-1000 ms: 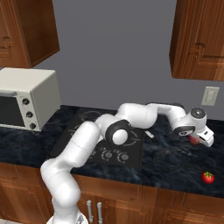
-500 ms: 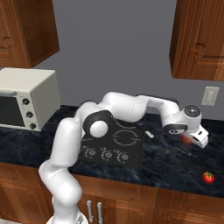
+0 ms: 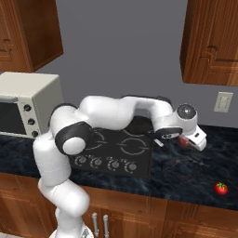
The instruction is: Place the pan on the rear right burner on the stove. Then place the tomato and the onion in the pan and turn on the rear right burner.
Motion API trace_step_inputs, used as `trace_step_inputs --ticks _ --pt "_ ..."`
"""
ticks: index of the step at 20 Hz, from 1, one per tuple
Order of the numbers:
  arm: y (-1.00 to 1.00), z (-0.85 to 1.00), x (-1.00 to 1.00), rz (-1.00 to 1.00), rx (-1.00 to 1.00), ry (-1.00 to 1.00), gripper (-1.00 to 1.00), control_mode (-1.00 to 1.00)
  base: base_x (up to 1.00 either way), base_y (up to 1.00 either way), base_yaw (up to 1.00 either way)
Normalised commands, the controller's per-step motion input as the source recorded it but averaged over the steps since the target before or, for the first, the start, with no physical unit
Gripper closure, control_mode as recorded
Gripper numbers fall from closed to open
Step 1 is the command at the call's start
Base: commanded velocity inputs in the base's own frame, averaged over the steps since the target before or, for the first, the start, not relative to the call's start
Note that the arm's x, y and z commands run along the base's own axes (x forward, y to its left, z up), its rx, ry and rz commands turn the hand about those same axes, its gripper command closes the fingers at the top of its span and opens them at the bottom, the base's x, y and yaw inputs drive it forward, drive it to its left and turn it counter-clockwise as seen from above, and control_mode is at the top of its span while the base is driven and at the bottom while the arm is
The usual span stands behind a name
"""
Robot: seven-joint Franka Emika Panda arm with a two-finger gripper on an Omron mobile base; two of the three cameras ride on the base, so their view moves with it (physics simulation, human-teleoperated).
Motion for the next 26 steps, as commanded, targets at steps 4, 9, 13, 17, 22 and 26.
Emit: trace_step_inputs --ticks 4,9,13,17,22,26 --pt "0.79 0.44 -0.04 0.00 0.00 0.00 1.00 -1.00 0.00 0.00 0.00" --pt "0.75 0.55 0.00 0.00 0.00 0.00 1.00 -1.00 0.00 0.00 0.00" --pt "0.68 0.42 0.00 0.00 0.00 0.00 1.00 -1.00 0.00 0.00 0.00" --pt "0.63 0.10 0.02 0.00 0.00 0.03 1.00 -1.00 0.00 0.00 0.00" --pt "0.55 0.00 0.16 0.00 0.00 0.05 1.00 -1.00 0.00 0.00 0.00" --pt "0.40 0.00 0.47 0.00 0.03 0.06 1.00 -1.00 0.00 0.00 0.00"
